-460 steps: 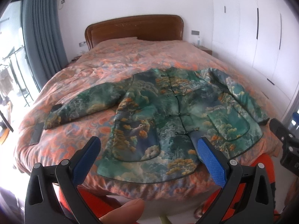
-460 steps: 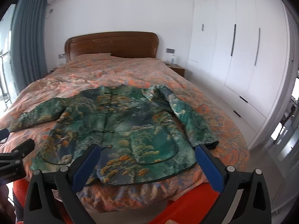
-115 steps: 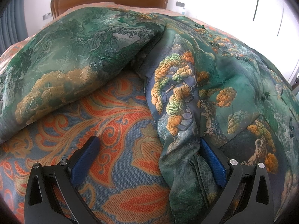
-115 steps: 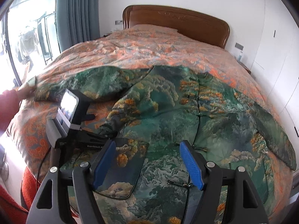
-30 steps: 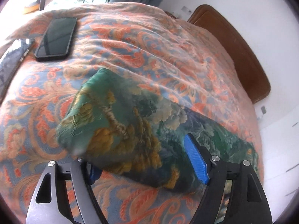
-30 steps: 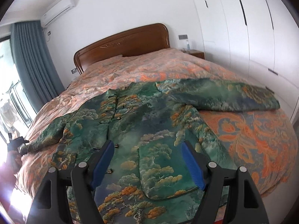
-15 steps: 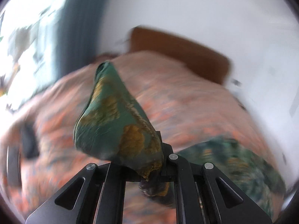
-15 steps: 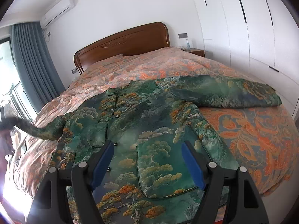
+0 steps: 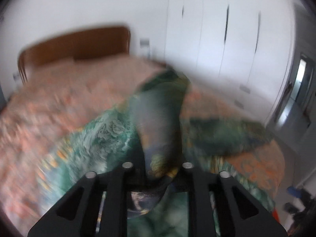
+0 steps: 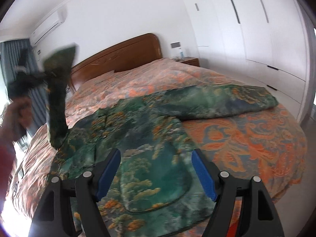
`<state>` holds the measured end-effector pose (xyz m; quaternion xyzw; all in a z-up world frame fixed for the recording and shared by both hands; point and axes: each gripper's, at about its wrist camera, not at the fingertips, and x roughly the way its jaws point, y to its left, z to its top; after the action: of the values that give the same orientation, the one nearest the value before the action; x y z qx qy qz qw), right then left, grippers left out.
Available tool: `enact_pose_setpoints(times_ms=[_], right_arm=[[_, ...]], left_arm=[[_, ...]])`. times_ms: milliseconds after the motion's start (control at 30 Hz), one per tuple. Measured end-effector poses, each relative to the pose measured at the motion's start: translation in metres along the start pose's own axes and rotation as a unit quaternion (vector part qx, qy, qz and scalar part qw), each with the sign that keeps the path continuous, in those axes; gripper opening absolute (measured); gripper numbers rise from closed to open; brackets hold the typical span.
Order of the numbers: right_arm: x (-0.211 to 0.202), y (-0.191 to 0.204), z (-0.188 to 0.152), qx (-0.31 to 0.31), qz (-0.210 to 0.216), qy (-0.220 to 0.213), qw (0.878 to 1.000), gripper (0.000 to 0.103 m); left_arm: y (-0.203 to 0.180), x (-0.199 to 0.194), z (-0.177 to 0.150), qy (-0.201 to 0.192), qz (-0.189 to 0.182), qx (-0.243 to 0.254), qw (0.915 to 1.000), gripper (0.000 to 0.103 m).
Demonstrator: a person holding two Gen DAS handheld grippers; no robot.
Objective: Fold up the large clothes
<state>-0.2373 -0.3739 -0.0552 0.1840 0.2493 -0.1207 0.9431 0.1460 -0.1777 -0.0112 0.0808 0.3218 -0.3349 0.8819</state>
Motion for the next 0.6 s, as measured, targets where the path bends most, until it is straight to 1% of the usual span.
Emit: enact_pose_setpoints(times_ms=[33,67,100,167,200,267,300,333,367,433,467,500,533,567,600], right_arm=[[-0.001,-0.005,0.001,0.002,-0.006,-0.001,1.0,0.076],[-0.001,-0.009,0.002,0.002,-0.01,-0.002,1.0,0.076],[-0.001,-0.012,0.004,0.002,-0.014,-0.001,1.0,0.076],[0.001,-0.016,0.008,-0.001,-0.017,0.001,1.0,0.076],[0.004,-0.017,0.012,-0.003,-0.016,0.004,1.0,0.076],[0.011,-0.017,0.02,-0.003,-0.01,0.008,1.0,0.076],[0.018,-0.015,0.027,-0.004,-0.002,0.014,1.0,0.078],[0.027,-0.011,0.033,-0.002,0.01,0.025,1.0,0.079],[0.042,-0.007,0.042,0.007,0.034,0.044,0.998,0.079],[0.07,0.003,0.053,0.028,0.085,0.085,0.992,0.08],[0.089,0.008,0.057,0.045,0.118,0.113,0.985,0.08],[0.119,0.014,0.06,0.076,0.162,0.151,0.972,0.08],[0.142,0.019,0.06,0.097,0.183,0.176,0.962,0.08],[0.162,0.021,0.06,0.115,0.192,0.196,0.955,0.08],[0.19,0.025,0.06,0.131,0.192,0.218,0.948,0.08]], left_arm=[[-0.008,0.024,-0.013,0.034,-0.003,-0.003,0.9994,0.049],[-0.015,0.041,-0.026,0.062,-0.007,-0.003,0.998,0.055],[-0.025,0.058,-0.042,0.095,-0.01,0.005,0.9954,0.059],[-0.036,0.063,-0.069,0.128,-0.022,0.019,0.9913,0.059],[-0.038,0.059,-0.079,0.132,-0.029,0.021,0.9906,0.06],[-0.037,0.041,-0.093,0.134,-0.049,0.018,0.9896,0.071],[-0.03,0.027,-0.098,0.13,-0.058,0.014,0.9897,0.08],[-0.023,0.012,-0.101,0.122,-0.061,0.012,0.9906,0.085],[-0.021,0.0,-0.1,0.114,-0.056,0.012,0.9918,0.087],[0.007,-0.024,-0.098,0.095,-0.023,0.012,0.9951,0.091],[0.021,-0.031,-0.097,0.086,-0.001,0.012,0.9962,0.092],[0.039,-0.041,-0.098,0.072,0.032,0.011,0.9968,0.093],[0.054,-0.048,-0.099,0.061,0.06,0.009,0.9963,0.095],[0.069,-0.05,-0.099,0.053,0.087,0.004,0.9948,0.095],[0.082,-0.051,-0.102,0.047,0.11,0.0,0.9928,0.095]])
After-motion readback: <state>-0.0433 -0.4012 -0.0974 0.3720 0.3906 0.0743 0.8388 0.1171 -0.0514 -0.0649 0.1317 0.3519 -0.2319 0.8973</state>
